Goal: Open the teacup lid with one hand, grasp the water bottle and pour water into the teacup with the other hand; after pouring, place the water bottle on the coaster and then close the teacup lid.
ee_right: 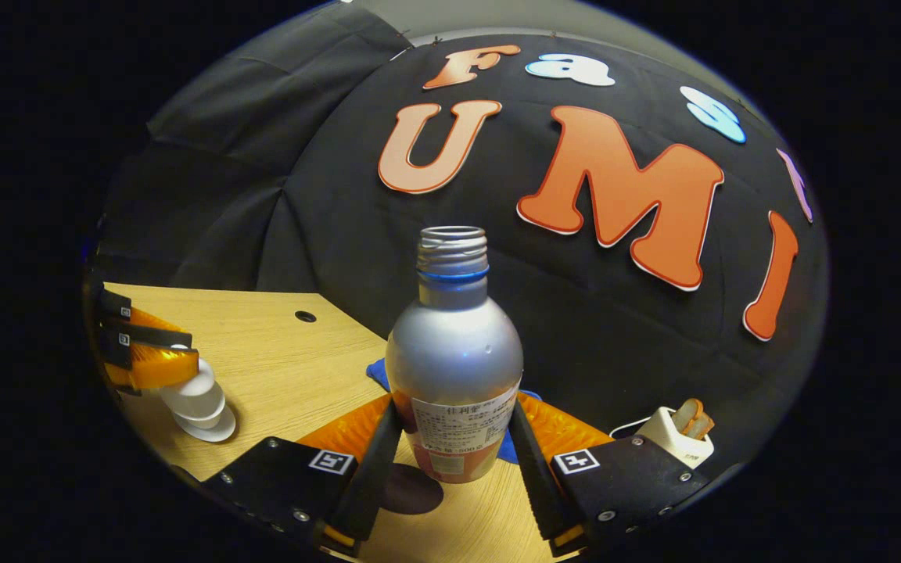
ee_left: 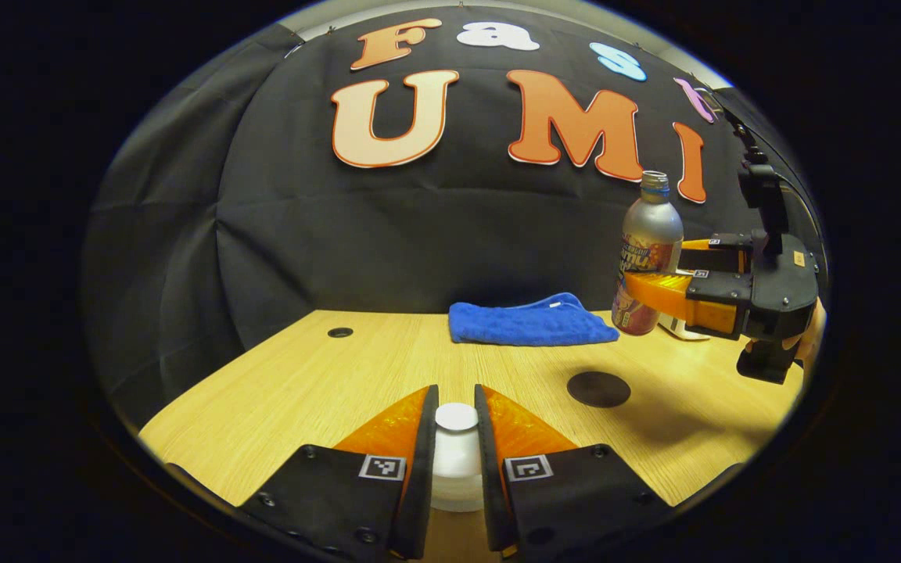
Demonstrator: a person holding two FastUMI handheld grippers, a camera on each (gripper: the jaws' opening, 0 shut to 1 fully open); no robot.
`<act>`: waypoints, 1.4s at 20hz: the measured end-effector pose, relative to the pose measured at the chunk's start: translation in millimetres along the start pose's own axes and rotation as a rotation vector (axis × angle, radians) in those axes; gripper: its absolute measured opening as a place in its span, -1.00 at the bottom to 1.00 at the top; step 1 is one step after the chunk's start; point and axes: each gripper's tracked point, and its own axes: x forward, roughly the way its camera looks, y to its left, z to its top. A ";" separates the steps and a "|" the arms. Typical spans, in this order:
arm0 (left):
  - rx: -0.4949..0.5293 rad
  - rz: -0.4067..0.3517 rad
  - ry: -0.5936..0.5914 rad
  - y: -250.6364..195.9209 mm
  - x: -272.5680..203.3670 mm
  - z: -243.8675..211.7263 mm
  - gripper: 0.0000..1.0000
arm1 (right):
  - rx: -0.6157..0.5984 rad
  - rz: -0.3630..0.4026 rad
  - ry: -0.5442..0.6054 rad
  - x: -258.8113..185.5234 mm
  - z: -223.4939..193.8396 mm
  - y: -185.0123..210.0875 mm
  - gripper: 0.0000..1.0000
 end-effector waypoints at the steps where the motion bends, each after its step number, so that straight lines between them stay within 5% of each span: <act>1: 0.001 0.001 0.014 -1.1 2.0 -5.6 -0.44 | 0.013 0.003 0.005 -0.7 -3.6 -0.5 0.56; 10: -0.013 0.002 0.059 0.6 5.4 -24.0 -0.43 | 0.128 0.046 0.047 9.6 -24.8 5.8 0.56; 12: -0.008 0.002 0.063 0.2 5.6 -26.1 -0.26 | 0.141 0.053 0.063 13.6 -32.0 7.4 0.56; 17: -0.024 0.002 0.025 0.1 2.4 -15.0 -0.22 | 0.181 0.068 0.095 20.6 -46.6 13.5 0.56; 24: -0.006 0.023 -0.064 2.7 -4.5 13.0 0.39 | 0.247 0.083 0.151 30.4 -70.1 19.9 0.56; 28: -0.003 0.029 -0.077 3.7 -6.6 17.4 0.36 | 0.268 0.088 0.196 36.3 -87.8 24.6 0.56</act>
